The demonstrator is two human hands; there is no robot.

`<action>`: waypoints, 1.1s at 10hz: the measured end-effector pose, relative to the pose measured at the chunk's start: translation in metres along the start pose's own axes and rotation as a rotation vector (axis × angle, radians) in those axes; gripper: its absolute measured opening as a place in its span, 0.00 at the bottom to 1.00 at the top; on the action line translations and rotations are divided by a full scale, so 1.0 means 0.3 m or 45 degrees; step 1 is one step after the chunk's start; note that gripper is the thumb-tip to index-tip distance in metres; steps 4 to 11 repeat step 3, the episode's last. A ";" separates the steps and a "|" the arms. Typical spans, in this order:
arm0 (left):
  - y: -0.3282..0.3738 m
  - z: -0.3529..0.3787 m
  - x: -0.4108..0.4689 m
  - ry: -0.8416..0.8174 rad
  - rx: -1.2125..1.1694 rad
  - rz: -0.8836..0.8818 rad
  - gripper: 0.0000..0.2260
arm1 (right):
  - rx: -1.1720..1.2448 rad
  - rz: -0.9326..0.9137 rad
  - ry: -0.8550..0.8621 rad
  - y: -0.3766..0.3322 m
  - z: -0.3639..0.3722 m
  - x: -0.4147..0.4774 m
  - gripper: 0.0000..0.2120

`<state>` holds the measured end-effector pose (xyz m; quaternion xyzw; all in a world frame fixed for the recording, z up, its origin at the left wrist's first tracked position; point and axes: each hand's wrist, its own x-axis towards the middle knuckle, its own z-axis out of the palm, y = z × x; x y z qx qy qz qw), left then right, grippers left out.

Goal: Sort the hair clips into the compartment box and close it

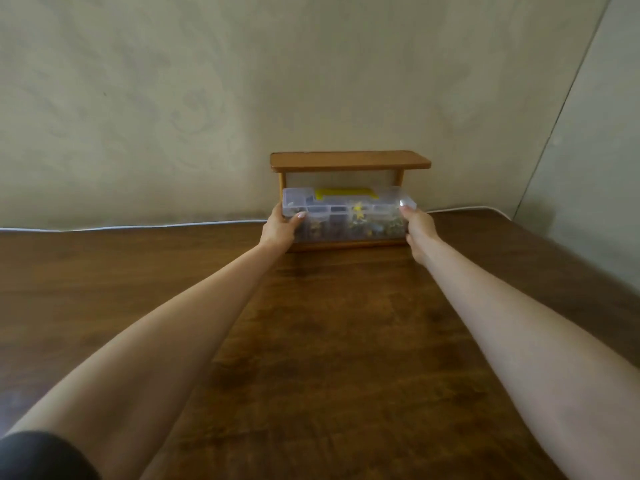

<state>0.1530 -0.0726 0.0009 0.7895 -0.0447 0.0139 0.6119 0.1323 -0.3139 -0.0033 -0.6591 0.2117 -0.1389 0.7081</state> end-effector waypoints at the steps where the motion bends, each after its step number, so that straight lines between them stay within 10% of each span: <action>1: 0.012 0.000 0.003 0.008 0.010 -0.037 0.26 | -0.043 0.010 0.045 -0.014 0.017 -0.003 0.27; 11: 0.007 -0.018 -0.025 -0.023 0.075 -0.055 0.24 | -0.242 -0.003 0.164 -0.028 0.020 -0.061 0.26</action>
